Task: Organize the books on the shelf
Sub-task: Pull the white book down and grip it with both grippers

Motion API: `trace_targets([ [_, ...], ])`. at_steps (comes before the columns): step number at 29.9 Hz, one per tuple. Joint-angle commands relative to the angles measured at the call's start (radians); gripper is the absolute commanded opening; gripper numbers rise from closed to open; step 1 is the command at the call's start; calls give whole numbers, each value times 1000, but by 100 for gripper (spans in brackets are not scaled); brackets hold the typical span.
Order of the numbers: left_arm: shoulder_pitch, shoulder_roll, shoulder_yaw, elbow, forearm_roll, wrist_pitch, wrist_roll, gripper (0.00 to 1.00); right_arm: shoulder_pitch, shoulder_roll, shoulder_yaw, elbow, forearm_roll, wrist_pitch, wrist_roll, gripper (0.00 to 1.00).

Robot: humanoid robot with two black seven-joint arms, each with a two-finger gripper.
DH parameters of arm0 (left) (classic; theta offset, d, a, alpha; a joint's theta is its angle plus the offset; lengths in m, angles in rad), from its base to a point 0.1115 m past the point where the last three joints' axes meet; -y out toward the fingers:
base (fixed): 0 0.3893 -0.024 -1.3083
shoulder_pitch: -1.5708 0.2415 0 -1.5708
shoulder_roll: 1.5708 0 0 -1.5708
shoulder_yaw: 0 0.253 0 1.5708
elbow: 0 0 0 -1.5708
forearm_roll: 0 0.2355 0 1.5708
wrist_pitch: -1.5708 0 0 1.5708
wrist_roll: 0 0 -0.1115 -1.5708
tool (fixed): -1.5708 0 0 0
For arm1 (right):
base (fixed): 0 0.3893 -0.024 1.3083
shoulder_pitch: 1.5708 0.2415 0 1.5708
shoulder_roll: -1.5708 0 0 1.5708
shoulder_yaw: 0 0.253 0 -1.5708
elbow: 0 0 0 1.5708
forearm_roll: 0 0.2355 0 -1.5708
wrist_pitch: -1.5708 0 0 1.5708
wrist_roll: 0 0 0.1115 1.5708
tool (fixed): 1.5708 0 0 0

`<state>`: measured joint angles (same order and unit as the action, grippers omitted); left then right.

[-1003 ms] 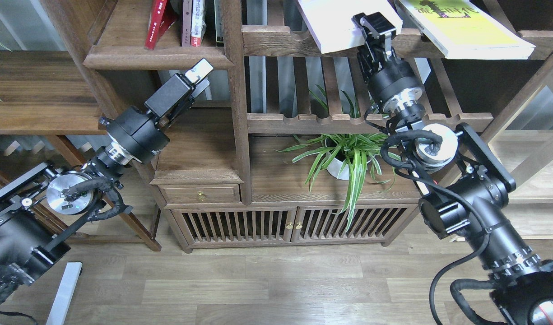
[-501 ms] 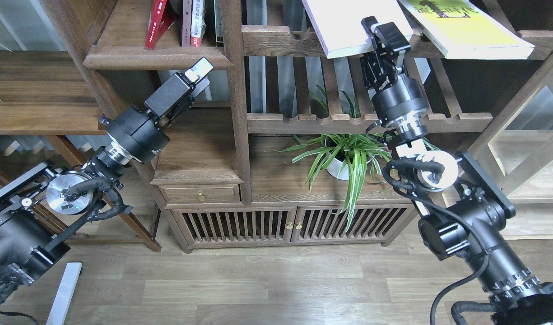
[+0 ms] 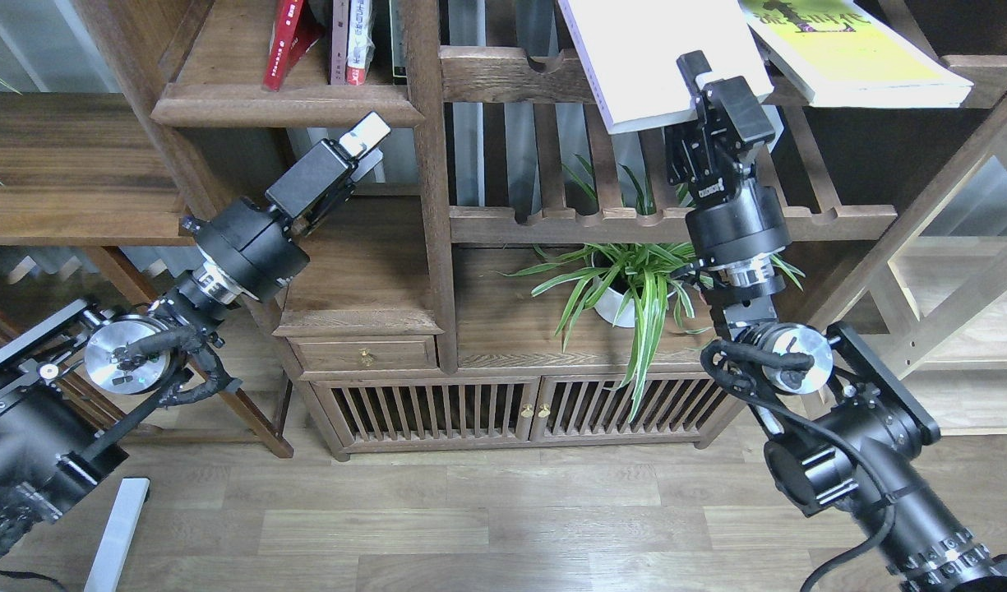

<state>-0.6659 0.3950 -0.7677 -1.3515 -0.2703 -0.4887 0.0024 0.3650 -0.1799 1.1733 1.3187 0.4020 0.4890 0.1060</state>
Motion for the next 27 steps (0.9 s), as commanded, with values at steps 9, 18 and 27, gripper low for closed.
trace_targets([
  [9,0,-28,-1,-6,-7,0,-10,98,-106,-43,-11,10,-2,0,1,0],
  [18,-1,-77,-5,0,-17,0,-10,98,-28,51,-12,16,-3,0,1,0],
  [27,-11,-130,-12,3,-44,0,-10,97,49,91,-118,16,-5,0,1,0],
])
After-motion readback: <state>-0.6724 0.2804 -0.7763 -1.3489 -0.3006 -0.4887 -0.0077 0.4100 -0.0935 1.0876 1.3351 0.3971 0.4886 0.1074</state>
